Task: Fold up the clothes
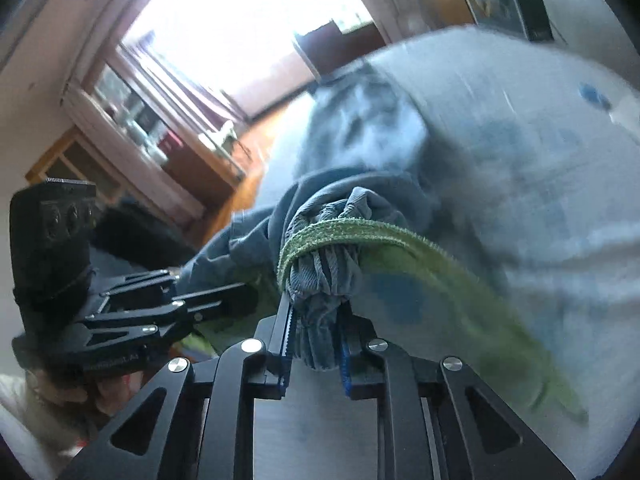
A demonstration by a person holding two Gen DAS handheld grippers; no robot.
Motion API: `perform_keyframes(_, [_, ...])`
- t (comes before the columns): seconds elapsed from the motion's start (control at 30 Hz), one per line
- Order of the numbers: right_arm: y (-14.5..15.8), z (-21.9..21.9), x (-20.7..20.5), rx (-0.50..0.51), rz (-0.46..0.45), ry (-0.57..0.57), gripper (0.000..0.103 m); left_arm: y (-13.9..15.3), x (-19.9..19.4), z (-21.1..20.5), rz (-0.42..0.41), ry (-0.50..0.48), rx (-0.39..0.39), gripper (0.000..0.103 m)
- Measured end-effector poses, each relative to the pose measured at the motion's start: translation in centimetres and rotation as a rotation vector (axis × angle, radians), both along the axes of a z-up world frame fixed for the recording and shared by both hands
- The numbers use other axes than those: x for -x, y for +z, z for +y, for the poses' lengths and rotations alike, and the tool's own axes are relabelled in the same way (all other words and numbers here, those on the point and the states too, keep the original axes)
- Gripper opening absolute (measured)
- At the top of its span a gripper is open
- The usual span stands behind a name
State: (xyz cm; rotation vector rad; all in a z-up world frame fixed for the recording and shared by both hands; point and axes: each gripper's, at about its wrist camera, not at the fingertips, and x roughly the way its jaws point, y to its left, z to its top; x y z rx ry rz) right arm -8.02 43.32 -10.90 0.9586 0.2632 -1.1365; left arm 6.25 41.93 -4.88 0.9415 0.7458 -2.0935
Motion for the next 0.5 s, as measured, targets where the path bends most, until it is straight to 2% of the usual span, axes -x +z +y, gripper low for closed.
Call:
perform_keyframes(0.1, [2.4,-4.4,-0.8,0.038,0.008,-0.007,0.018,2.3,-1.4,-4.9,0.019,0.005,0.035,0.02])
perform_keyframes(0.23, [4.7,-13.0,-1.8,0.083,0.014,-0.029,0.018,4.0,-2.4,-15.3,0.035,-0.008,0.07,0.02])
perform_keyframes(0.3, [5.2,-18.2,-2.0,0.093,0.009,-0.05,0.018,4.1,-2.2,-20.7,0.042,-0.022,0.079,0.02])
perform_keyframes(0.37, [5.4,-24.5,-1.8,0.099,0.013,-0.069,0.018,3.8,-2.0,-28.1,0.042,-0.033,0.074,0.02])
perform_keyframes(0.5, [4.9,-37.0,-0.5,0.07,0.003,-0.087,0.018,2.8,-1.4,-39.7,0.032,0.0,0.047,0.02])
